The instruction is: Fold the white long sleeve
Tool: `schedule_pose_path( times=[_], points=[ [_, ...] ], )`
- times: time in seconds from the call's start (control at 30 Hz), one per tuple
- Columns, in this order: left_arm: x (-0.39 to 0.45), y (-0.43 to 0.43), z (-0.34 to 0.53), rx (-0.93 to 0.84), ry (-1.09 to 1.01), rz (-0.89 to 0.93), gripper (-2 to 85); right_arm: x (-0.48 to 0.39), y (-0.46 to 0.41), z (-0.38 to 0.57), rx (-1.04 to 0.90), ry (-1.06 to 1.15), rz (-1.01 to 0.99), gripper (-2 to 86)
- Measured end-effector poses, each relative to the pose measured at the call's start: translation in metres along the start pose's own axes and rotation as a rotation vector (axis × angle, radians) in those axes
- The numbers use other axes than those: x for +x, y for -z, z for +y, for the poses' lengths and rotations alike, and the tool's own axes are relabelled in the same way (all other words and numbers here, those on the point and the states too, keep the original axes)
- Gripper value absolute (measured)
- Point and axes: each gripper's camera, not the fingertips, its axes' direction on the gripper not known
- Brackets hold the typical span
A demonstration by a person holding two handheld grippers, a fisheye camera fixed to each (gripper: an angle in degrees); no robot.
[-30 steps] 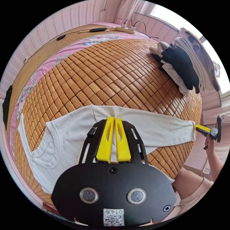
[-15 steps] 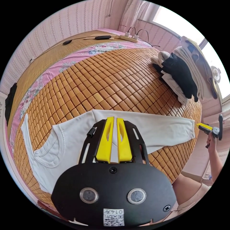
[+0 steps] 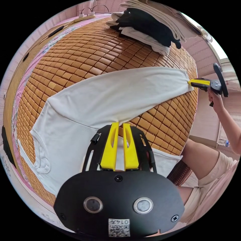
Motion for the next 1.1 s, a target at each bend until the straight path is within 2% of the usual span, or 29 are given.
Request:
schedule_pose_path(
  times=[0.33, 0.47, 0.63, 0.73, 0.93, 1.1],
  points=[
    [-0.011, -0.02, 0.026, -0.009, 0.03, 0.011, 4.5, -0.015, 0.004, -0.009, 0.001, 0.013, 0.011, -0.9],
    [-0.015, -0.02, 0.047, 0.014, 0.055, 0.033, 5.0, -0.036, 0.02, -0.001, 0.001, 0.068, 0.05, -0.9],
    [-0.036, -0.019, 0.103, 0.08, 0.138, 0.048, 5.4, -0.082, 0.045, 0.0, 0.025, 0.189, -0.005, -0.9],
    [-0.054, -0.02, 0.149, 0.131, 0.218, 0.103, 5.5, -0.125, 0.059, -0.016, 0.077, 0.287, -0.063, -0.9],
    [-0.089, -0.032, 0.267, 0.19, 0.401, 0.099, 5.6, -0.253, 0.093, -0.079, 0.216, 0.554, -0.158, -0.1],
    [-0.115, -0.053, 0.384, 0.258, 0.635, 0.112, 5.9, -0.424, 0.129, -0.126, 0.347, 0.889, -0.212, 4.4]
  ],
)
